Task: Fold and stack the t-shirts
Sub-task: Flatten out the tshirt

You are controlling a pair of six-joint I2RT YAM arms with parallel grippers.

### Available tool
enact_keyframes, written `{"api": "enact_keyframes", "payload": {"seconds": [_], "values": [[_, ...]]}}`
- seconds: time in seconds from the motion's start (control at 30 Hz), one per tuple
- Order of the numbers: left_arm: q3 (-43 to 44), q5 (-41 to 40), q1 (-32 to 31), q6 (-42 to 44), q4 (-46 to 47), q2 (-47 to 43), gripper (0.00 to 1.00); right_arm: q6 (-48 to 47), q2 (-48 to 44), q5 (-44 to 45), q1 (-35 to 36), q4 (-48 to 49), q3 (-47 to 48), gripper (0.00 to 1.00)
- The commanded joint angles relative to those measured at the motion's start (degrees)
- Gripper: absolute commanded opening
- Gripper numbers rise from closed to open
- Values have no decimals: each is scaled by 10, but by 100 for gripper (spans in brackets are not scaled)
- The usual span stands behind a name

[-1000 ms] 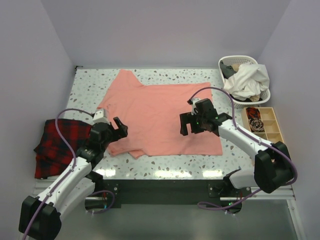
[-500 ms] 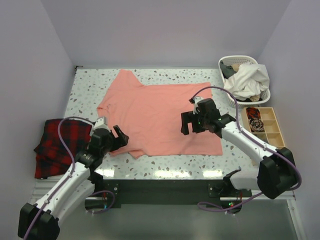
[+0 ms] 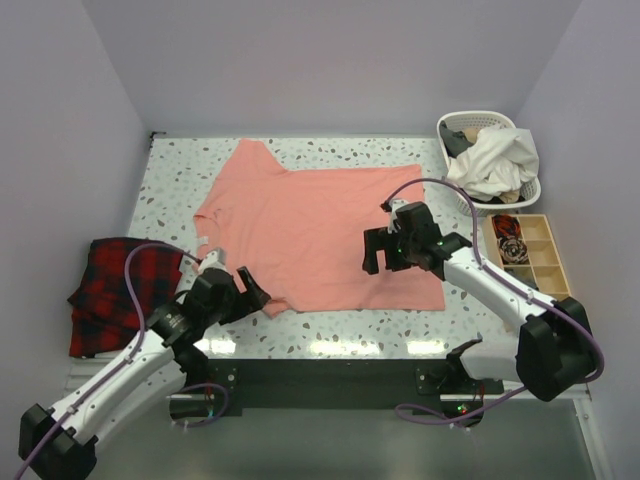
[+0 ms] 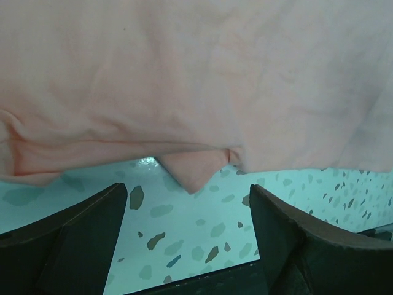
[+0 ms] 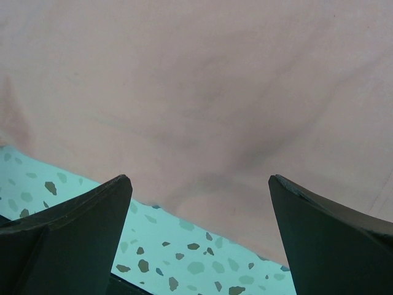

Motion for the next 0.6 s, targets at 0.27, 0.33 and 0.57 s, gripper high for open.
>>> {"api": "enact_keyframes", "payload": {"seconds": [0.27, 0.33, 0.57], "values": [[6, -56, -44, -54, 35, 90, 86, 6, -11, -3, 3, 21, -11, 99], [4, -50, -51, -55, 53, 95, 79, 5, -9, -1, 3, 21, -12, 99], [-15, -49, -72, -61, 93, 117, 42, 6, -11, 3, 4, 19, -16, 99]]}}
